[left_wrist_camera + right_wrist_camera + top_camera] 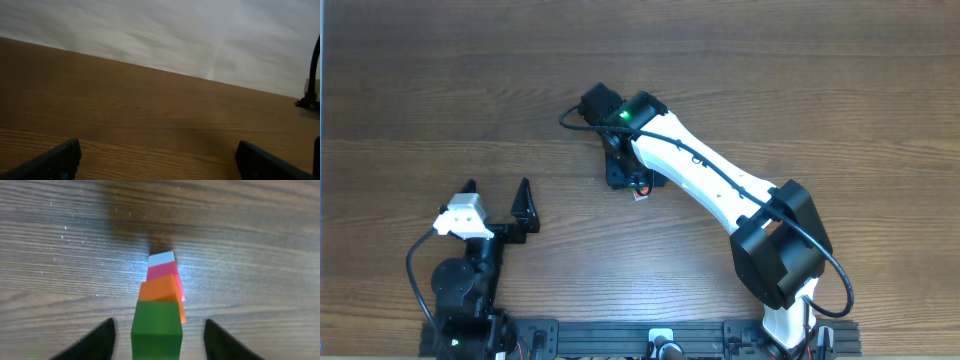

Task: Stack Cubes

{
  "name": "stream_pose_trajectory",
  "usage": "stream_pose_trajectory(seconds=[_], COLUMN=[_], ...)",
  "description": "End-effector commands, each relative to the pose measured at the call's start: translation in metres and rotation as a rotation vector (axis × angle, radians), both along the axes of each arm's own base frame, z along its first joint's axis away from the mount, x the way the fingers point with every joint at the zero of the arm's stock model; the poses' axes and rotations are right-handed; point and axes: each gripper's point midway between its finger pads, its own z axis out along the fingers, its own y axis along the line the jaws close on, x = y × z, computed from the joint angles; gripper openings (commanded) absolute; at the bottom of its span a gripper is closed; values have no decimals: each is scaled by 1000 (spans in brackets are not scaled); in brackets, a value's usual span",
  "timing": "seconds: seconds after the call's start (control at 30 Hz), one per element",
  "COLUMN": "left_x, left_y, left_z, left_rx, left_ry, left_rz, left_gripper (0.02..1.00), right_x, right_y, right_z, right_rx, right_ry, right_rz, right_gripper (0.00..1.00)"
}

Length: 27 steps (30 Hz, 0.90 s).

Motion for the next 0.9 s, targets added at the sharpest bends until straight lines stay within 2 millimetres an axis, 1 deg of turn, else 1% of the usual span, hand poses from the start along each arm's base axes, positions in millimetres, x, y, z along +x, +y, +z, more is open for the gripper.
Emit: stream_pose_trajectory(seconds=[0.03,0.1,0.2,0.3,0.4,0.47,0.53,0.6,0.73,0.9], left_x=[0,0,0,0,0,0,0,0,0,0], left_y=[-1,-1,-1,-1,-1,-1,-1,-1,-1,-1], left_z=[0,0,0,0,0,0,0,0,0,0], left_rx=[-12,-12,-12,-12,-12,-12,-12,-12,-12,-12], left_ry=[-5,-4,-4,-4,-4,-4,-4,-4,-4,-4], left_rz=[-7,-7,-7,-7,-7,-7,-7,-7,-7,-7], left_gripper=[1000,998,998,998,1000,1000,1000,1000,1000,1000], right_x=[2,5,13,27,42,52,63,74,88,96], right_y=[-2,-1,2,5,-1,-5,-10,-14,-19,-17], right_z=[12,16,28,43,52,53,50,43,26,-3], right_rx=[8,16,35,61,62,59,59,62,56,38], right_ry=[-33,-43,-67,-105,-117,-112,-104,-91,-66,-33], right_rz=[0,8,23,49,38,30,26,17,19,31], right_gripper=[702,730,746,787,790,794,794,792,785,776])
